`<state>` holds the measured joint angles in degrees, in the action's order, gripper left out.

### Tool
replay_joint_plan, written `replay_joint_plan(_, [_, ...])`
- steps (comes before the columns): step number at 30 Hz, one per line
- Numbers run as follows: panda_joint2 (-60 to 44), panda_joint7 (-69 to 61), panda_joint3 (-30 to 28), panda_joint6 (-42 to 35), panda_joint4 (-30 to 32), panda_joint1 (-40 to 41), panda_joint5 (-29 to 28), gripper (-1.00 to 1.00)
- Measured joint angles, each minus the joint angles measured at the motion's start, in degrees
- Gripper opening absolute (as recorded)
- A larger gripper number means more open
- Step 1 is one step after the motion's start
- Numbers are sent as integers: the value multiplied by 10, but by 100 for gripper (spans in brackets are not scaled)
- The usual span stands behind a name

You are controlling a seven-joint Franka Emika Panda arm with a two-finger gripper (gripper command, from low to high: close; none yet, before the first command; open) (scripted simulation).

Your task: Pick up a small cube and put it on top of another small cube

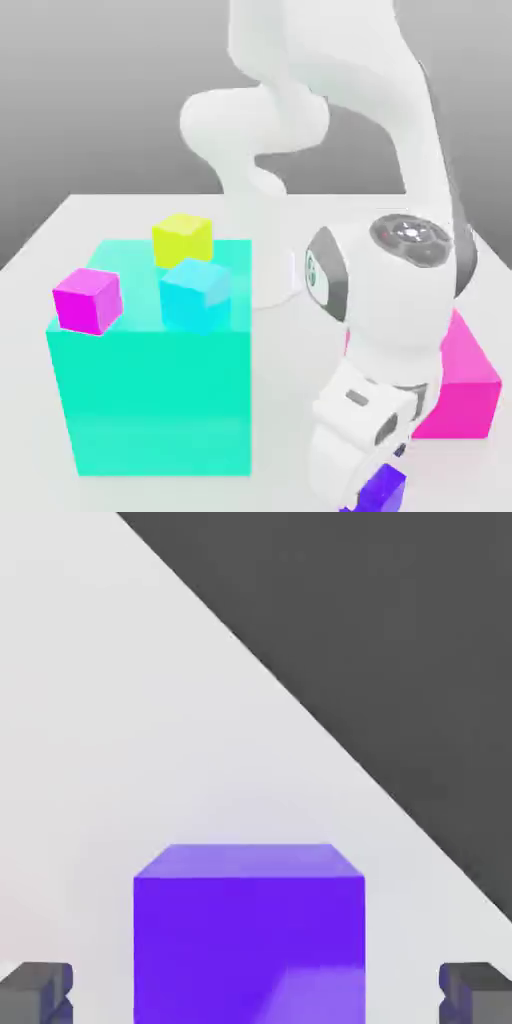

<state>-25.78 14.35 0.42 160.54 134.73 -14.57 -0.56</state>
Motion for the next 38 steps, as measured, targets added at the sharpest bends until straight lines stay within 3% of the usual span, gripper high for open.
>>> replay_joint_plan(6, [-3, 1, 0, 2, -1, 0, -1, -100])
replay_joint_plan(10, [66, 1, 4, -54, 13, 4, -1, -100])
replay_joint_plan(18, [210, 91, -36, -226, -6, 47, 38, -100])
replay_joint_plan(29, [438, 317, -63, -466, -16, 152, 11, -100])
replay_joint_plan(31, [473, 353, -58, -472, 5, 168, -4, -100])
replay_joint_plan(35, [461, 366, -56, -392, 69, 176, -11, -100])
replay_joint_plan(36, [458, 366, -56, -380, 77, 177, -11, 100])
replay_joint_plan(38, [458, 366, -56, -380, 77, 177, -11, 100])
